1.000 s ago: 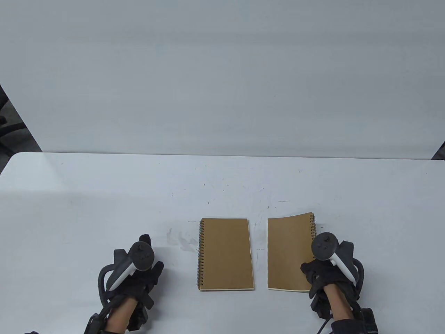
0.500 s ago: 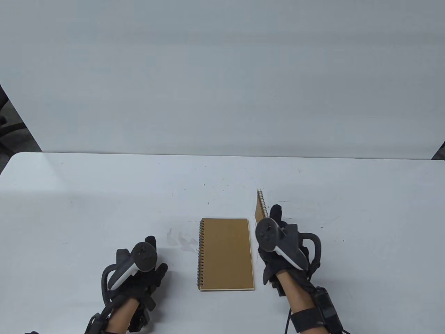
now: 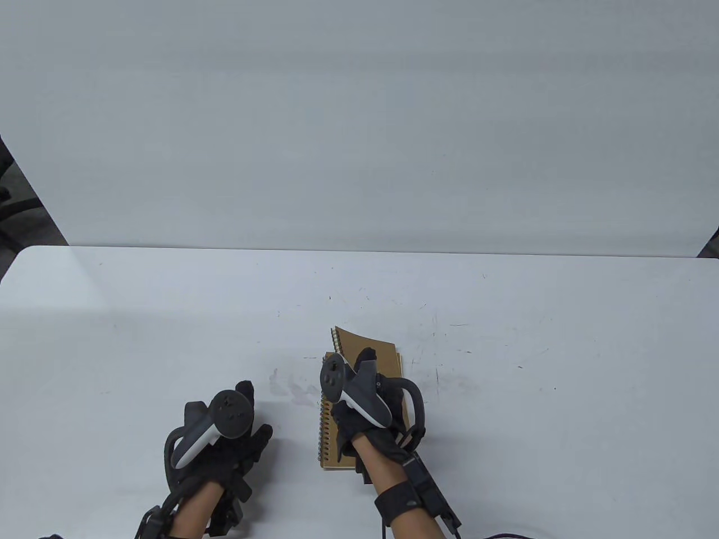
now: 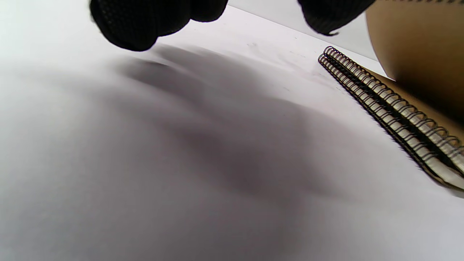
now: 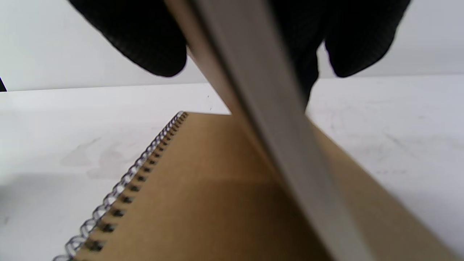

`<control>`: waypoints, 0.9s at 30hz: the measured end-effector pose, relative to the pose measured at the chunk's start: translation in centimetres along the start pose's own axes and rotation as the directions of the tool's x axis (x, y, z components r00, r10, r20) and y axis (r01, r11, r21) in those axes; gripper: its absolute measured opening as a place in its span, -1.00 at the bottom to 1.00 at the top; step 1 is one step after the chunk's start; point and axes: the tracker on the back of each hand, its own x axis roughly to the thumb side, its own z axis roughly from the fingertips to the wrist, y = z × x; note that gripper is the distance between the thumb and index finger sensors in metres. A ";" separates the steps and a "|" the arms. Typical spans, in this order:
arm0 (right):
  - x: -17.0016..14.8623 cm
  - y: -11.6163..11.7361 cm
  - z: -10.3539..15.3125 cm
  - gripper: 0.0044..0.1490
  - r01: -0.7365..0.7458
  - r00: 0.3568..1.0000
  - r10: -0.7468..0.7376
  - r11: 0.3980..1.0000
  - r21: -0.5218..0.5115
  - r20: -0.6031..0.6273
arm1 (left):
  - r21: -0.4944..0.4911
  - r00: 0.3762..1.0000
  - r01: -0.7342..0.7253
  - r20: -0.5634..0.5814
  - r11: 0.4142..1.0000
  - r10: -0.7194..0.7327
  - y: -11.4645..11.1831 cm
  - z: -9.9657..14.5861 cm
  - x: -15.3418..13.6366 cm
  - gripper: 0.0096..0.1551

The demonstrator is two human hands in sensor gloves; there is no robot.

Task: Flip notebook to front cover facing up

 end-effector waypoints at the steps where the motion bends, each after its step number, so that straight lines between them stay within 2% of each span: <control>1: 0.3 0.6 -0.2 0.03 0.008 1.000 -0.007 1.000 0.027 -0.011 | -0.003 1.000 -0.002 -0.001 1.000 0.002 0.0 0.0 0.0 0.06; 6: 1.5 3.5 -1.2 0.06 0.014 0.999 -0.010 0.995 0.094 -0.042 | -0.007 1.000 -0.009 0.001 1.000 0.009 0.1 0.0 0.0 0.05; 8: 1.8 4.2 -1.3 0.11 0.002 1.000 0.002 0.988 0.155 -0.029 | -0.008 1.000 -0.013 0.001 1.000 0.013 0.1 0.0 -0.1 0.05; 9: 1.8 4.4 -1.3 0.03 0.024 0.999 -0.017 0.983 0.179 -0.045 | -0.008 1.000 -0.019 0.000 1.000 0.019 0.1 0.0 -0.2 0.05; 15: -0.1 2.8 -0.5 0.01 0.090 0.996 -0.090 0.988 0.123 -0.008 | 0.004 1.000 -0.027 0.008 1.000 0.027 0.3 0.1 -0.2 0.06; 22: -6.5 -0.8 1.9 -0.03 0.197 0.978 -0.199 0.980 0.042 0.065 | 0.012 0.995 -0.017 0.094 1.000 0.015 0.3 0.1 0.1 0.08; 27: -12.4 -1.4 3.8 -0.08 0.151 0.986 -0.153 0.988 0.032 0.069 | -0.033 0.992 0.019 0.122 0.999 -0.015 0.1 -0.1 0.2 0.10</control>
